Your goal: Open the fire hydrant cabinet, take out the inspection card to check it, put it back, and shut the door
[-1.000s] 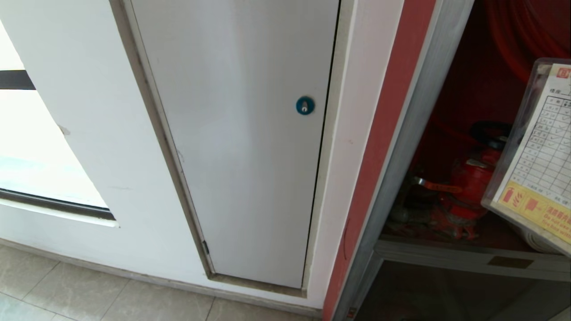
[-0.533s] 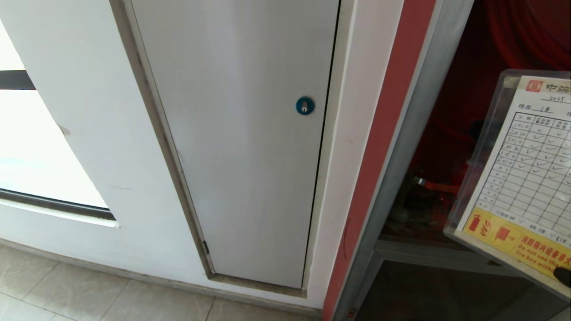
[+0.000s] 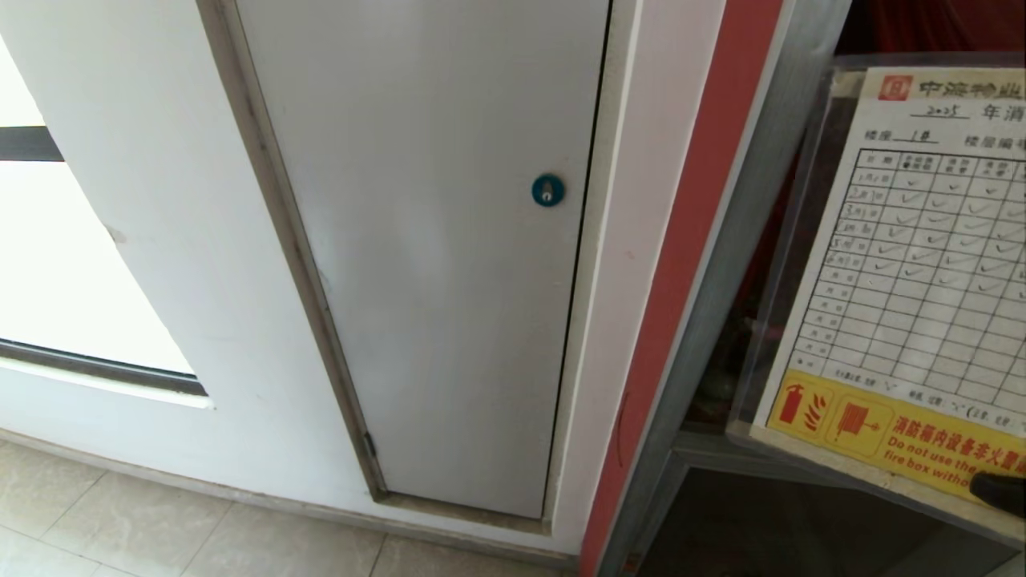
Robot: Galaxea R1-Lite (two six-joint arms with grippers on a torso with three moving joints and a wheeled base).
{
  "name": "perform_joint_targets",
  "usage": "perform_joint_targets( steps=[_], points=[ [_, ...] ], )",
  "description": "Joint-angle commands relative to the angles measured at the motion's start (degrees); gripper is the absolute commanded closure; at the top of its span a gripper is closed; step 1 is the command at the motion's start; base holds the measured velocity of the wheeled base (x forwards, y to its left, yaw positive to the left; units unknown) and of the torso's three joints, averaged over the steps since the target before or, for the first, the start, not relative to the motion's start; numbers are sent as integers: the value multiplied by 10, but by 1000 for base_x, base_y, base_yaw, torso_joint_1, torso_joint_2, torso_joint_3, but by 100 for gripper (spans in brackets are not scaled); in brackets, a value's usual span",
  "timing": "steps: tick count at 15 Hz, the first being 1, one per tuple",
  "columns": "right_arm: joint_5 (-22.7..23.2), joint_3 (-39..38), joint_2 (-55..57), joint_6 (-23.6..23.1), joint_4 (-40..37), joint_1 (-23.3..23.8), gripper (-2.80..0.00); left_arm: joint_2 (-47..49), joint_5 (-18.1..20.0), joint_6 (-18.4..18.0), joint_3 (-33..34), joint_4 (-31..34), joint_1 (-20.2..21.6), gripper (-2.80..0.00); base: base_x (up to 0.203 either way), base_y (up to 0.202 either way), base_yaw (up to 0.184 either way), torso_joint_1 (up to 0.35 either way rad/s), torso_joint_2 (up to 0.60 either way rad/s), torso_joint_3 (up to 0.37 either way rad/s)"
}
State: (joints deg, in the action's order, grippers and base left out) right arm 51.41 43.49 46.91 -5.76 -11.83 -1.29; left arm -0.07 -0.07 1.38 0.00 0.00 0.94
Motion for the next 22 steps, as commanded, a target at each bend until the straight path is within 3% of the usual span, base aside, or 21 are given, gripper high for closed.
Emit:
perform_joint_targets(
  steps=[1,5,8,10,14,22],
  points=[
    [4,37,67,21,4,-51,0,1,0,0,0,0,0,0,0,0,0,0,0,0],
    [4,63,133,50,61,-127,0,1,0,0,0,0,0,0,0,0,0,0,0,0],
    [4,67,172,155,169,-181,0,1,0,0,0,0,0,0,0,0,0,0,0,0],
    [4,65,190,250,231,-208,0,1,0,0,0,0,0,0,0,0,0,0,0,0],
    [3,76,212,370,278,-236,0,1,0,0,0,0,0,0,0,0,0,0,0,0],
    [3,35,233,322,277,-311,0,1,0,0,0,0,0,0,0,0,0,0,0,0]
  ],
)
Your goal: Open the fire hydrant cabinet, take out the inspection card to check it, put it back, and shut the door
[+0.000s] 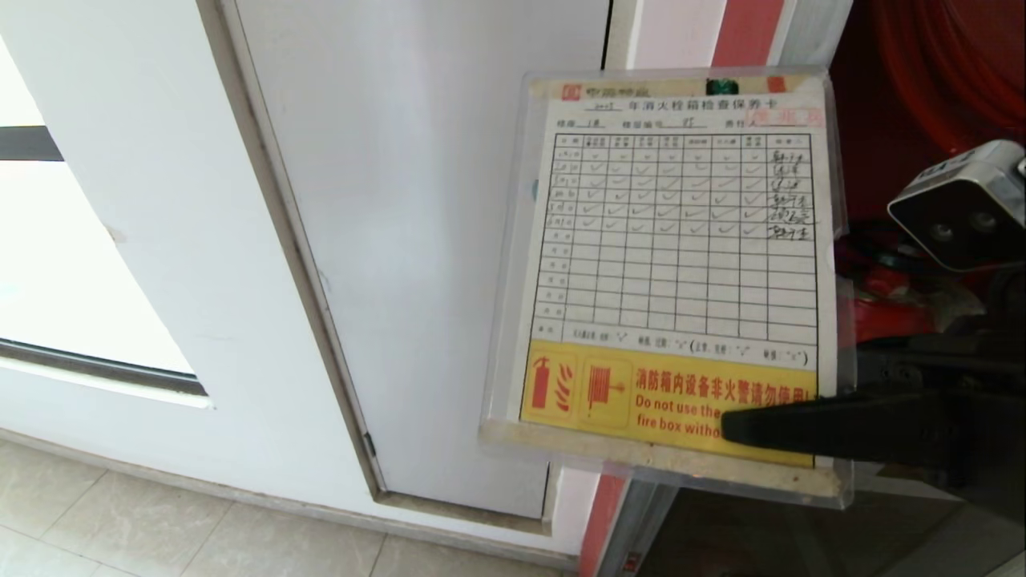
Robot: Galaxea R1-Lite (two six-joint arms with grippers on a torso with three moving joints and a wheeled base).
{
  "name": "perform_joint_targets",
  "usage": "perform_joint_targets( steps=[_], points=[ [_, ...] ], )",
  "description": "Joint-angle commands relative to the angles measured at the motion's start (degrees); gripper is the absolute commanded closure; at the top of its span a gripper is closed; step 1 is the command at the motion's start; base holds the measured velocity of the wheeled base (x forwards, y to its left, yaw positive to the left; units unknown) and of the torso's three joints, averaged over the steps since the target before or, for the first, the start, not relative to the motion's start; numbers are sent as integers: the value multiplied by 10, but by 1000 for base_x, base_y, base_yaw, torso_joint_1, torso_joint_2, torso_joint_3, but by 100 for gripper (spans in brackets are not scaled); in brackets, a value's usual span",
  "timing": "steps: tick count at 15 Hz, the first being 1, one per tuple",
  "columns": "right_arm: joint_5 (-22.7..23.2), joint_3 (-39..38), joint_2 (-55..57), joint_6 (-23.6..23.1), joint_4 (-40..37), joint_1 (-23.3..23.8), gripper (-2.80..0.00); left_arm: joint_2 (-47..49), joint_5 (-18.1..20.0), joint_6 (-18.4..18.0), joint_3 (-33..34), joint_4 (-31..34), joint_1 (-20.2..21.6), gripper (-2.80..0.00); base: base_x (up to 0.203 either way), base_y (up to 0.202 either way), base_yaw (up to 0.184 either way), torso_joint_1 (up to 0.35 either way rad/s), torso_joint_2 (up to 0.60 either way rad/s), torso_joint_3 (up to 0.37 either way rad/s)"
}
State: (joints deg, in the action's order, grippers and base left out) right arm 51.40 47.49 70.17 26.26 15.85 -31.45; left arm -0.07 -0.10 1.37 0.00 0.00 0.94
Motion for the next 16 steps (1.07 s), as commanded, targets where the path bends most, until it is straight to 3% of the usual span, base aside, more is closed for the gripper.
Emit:
perform_joint_targets(
  steps=[1,16],
  points=[
    [3,-7,1,4,1,-16,0,1,0,0,0,0,0,0,0,0,0,0,0,0],
    [3,-5,34,9,1,-79,0,1,0,0,0,0,0,0,0,0,0,0,0,0]
  ],
)
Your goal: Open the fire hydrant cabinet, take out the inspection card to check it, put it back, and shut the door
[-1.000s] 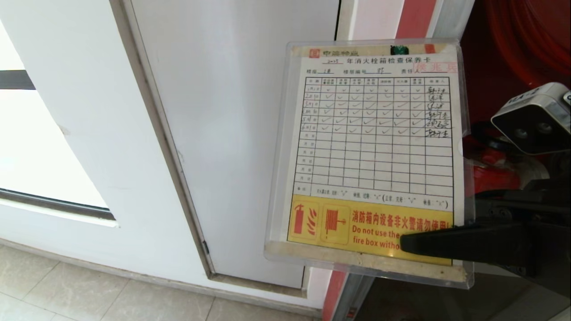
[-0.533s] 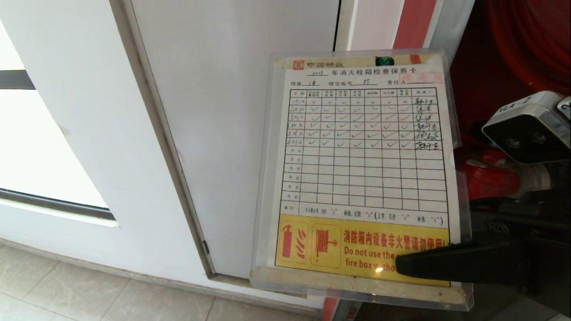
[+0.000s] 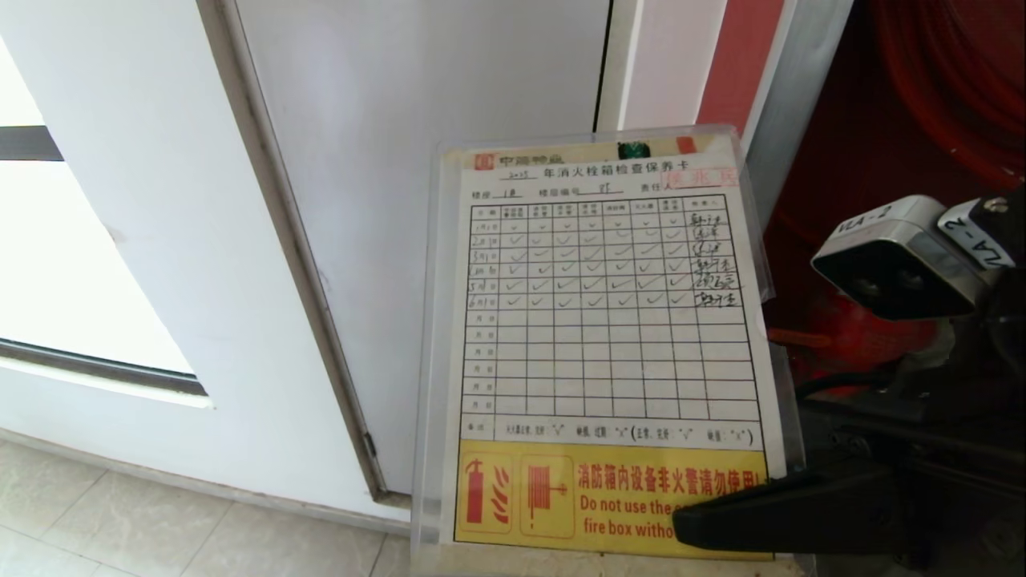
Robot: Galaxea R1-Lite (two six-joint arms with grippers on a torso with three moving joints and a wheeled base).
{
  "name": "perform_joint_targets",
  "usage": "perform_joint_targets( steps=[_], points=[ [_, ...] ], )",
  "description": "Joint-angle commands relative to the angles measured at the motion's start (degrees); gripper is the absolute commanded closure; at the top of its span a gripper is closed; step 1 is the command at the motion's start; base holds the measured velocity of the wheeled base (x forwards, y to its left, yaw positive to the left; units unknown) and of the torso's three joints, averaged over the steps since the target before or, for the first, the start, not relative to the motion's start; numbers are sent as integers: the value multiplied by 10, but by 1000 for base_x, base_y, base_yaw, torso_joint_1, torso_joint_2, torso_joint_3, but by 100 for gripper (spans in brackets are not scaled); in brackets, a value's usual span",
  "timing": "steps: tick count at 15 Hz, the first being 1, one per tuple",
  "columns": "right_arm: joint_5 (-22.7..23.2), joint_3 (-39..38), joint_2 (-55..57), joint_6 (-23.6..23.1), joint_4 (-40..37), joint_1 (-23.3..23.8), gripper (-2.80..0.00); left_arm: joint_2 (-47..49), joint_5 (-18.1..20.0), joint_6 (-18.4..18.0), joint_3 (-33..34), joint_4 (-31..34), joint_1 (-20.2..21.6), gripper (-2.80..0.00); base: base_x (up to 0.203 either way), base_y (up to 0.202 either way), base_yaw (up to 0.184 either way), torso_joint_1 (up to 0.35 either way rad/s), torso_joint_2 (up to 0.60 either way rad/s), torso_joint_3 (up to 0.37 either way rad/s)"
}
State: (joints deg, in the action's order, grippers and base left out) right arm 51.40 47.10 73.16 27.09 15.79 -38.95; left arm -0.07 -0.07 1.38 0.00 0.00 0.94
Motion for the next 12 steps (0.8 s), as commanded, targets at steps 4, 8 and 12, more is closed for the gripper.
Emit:
perform_joint_targets(
  steps=[4,8,12],
  points=[
    [3,-6,1,-1,1,-10,0,1,0,0,0,0,0,0,0,0,0,0,0,0],
    [2,-16,0,-11,2,-21,0,1,0,0,0,0,0,0,0,0,0,0,0,0],
    [1,-33,-7,-58,2,-20,0,1,0,0,0,0,0,0,0,0,0,0,0,0]
  ],
)
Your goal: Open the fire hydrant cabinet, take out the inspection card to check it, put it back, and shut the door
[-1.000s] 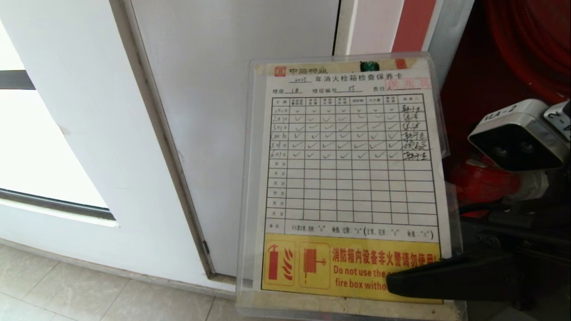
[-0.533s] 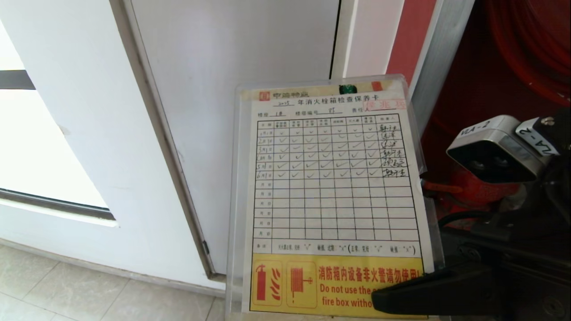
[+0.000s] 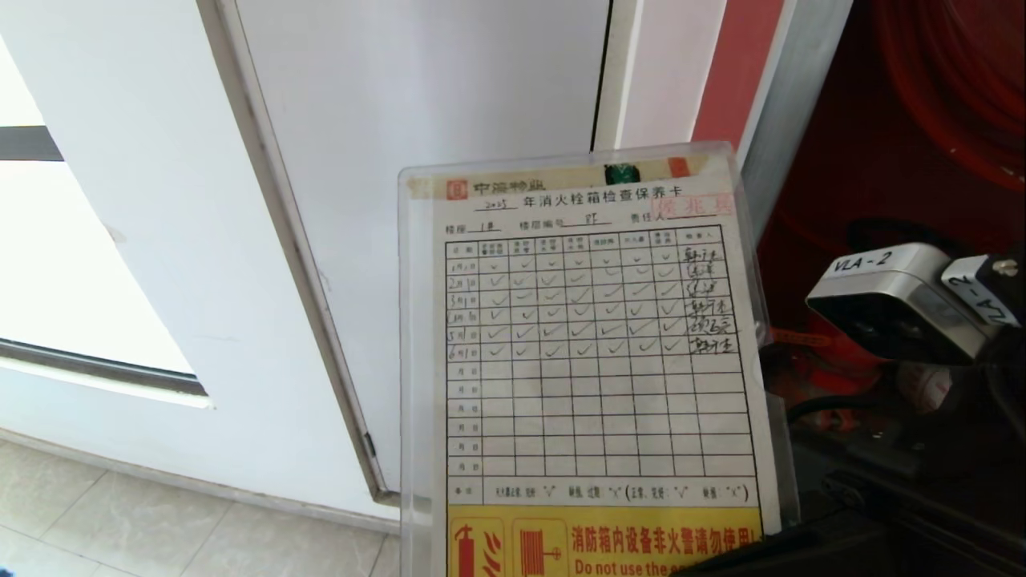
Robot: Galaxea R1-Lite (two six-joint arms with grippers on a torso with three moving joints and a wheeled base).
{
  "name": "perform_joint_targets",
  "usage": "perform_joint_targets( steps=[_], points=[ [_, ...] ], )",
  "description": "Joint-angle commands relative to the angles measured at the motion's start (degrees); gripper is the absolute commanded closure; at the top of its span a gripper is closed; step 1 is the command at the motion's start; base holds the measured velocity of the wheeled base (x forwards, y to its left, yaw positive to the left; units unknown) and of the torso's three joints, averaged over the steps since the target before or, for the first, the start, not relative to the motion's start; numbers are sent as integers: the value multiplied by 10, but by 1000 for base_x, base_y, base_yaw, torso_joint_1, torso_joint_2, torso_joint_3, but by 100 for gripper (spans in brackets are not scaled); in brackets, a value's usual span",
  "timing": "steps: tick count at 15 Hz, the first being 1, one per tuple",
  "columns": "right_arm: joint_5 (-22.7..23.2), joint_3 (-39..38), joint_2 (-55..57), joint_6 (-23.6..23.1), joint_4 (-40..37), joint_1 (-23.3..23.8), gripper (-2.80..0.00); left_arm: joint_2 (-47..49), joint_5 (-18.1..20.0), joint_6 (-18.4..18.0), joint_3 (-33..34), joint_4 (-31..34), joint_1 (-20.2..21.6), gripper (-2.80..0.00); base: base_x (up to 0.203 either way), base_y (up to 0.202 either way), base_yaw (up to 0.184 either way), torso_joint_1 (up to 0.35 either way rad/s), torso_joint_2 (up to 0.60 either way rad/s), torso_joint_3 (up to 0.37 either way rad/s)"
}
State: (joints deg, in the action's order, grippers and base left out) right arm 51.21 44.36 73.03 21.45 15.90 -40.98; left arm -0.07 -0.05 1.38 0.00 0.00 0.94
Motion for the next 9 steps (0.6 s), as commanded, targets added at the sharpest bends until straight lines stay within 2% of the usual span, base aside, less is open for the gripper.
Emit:
perform_joint_targets(
  steps=[1,4,9],
  points=[
    [3,-9,-11,-7,1,0,0,1,0,0,0,0,0,0,0,0,0,0,0,0],
    [4,-20,-28,-43,1,0,0,1,0,0,0,0,0,0,0,0,0,0,0,0],
    [2,-20,-50,-45,1,0,0,1,0,0,0,0,0,0,0,0,0,0,0,0]
  ],
)
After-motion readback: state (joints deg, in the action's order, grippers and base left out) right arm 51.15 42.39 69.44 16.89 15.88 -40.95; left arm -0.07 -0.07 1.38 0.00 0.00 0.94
